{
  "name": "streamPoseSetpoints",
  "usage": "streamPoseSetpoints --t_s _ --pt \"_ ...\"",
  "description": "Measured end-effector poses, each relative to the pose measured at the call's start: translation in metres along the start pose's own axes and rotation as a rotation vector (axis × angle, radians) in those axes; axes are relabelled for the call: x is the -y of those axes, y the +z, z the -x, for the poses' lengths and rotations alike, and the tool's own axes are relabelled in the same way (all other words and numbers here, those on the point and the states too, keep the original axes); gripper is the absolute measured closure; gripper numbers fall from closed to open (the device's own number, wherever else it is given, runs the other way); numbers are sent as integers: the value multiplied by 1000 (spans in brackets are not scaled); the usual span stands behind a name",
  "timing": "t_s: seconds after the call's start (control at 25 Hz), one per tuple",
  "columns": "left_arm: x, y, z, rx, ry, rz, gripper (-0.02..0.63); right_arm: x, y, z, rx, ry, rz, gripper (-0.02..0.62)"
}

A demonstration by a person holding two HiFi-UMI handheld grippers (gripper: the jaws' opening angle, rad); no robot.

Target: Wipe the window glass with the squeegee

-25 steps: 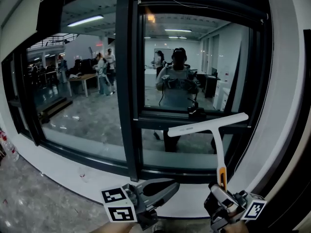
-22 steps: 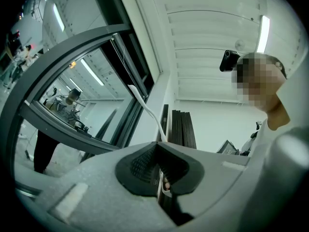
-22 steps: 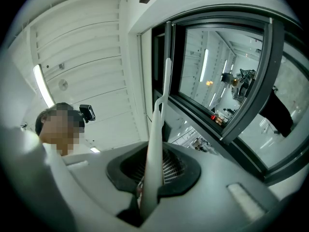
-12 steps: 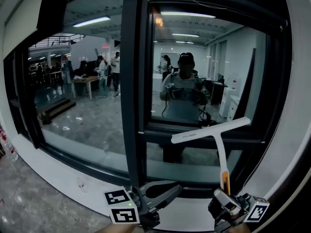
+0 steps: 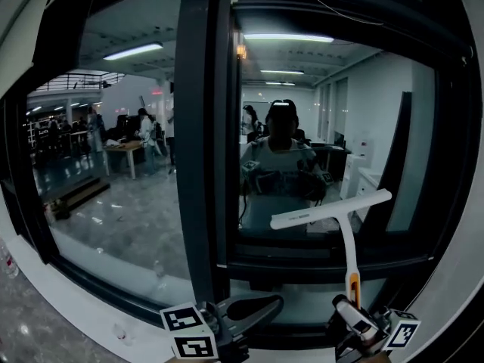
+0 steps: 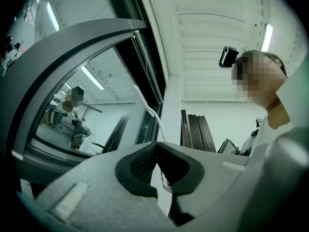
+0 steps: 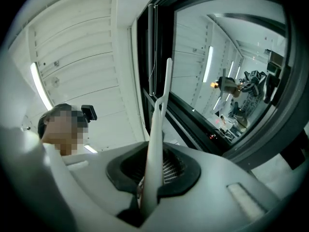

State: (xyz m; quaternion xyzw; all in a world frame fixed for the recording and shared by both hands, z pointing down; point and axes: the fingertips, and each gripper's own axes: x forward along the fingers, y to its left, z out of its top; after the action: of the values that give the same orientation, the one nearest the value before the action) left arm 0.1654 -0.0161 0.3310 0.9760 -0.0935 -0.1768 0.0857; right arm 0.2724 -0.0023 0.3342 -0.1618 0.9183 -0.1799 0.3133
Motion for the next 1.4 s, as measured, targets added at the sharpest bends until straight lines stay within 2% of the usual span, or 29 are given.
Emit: streamPoseSetpoints --t_s 0.2,0.32,0.48,0.68,0.92,1.2,1.4 --pt "-42 25 6 15 -36 -57 609 22 11 -48 23 34 41 548" --pt "-62 36 10 28 -57 -76 609 40 17 -64 -35 10 112 549" --pt "-75 44 12 42 -75 -75 609 43 38 -88 -163 15 223 549" --pt "-86 52 4 46 -81 -92 609 50 79 -105 -211 19 248 551" --pt "-98 73 -30 34 -77 -160 609 65 125 -118 -279 27 322 551" --pt "-103 98 -73 26 -54 -241 609 71 178 -138 -449 51 424 552" --pt "-106 138 -112 40 -53 -312 609 74 235 -164 -509 61 482 552"
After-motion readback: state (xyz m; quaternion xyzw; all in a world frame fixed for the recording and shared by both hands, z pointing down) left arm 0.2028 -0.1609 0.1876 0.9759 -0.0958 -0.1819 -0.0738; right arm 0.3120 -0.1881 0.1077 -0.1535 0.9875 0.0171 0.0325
